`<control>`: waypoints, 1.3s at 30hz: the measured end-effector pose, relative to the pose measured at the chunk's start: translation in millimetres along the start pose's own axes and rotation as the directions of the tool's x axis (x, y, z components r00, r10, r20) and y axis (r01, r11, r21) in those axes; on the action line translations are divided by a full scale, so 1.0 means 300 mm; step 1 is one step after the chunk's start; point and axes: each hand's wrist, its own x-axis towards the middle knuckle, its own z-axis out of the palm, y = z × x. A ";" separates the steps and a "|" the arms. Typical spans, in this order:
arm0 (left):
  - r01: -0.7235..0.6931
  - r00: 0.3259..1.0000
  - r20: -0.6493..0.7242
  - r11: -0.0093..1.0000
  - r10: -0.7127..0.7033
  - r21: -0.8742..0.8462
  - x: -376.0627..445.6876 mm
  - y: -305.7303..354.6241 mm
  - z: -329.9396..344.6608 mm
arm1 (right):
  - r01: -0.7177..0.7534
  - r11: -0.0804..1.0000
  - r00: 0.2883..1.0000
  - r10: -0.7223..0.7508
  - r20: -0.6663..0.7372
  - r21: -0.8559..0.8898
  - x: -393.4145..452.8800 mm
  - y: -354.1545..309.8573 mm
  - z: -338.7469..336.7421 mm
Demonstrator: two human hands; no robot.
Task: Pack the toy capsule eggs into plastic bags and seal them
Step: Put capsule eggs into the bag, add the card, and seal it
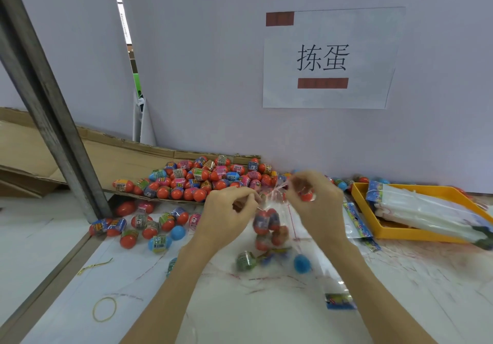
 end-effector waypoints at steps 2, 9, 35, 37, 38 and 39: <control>0.053 0.998 -0.029 0.998 -0.054 -0.044 0.008 -0.012 -0.015 | -0.088 0.996 0.994 0.087 -0.067 -0.012 0.021 0.050 -0.044; 0.092 0.990 -0.111 0.996 -0.092 -0.012 0.008 -0.012 -0.014 | -0.226 0.963 0.973 0.215 -0.088 -0.145 0.024 0.149 -0.068; 0.357 0.928 -0.016 0.899 -0.373 -0.253 0.022 -0.033 -0.005 | -0.364 0.900 0.870 0.239 0.430 0.237 -0.011 0.034 0.030; 0.365 0.924 0.013 0.874 -0.381 -0.322 0.022 -0.025 -0.002 | -0.387 0.887 0.868 0.257 0.425 0.252 -0.034 0.008 0.066; 0.381 0.918 0.032 0.857 -0.395 -0.346 0.022 -0.019 -0.001 | -0.409 0.874 0.869 0.285 0.405 0.262 -0.043 -0.002 0.078; 0.409 0.906 0.056 0.835 -0.419 -0.368 0.024 -0.017 -0.001 | -0.429 0.858 0.870 0.308 0.384 0.284 -0.050 -0.004 0.086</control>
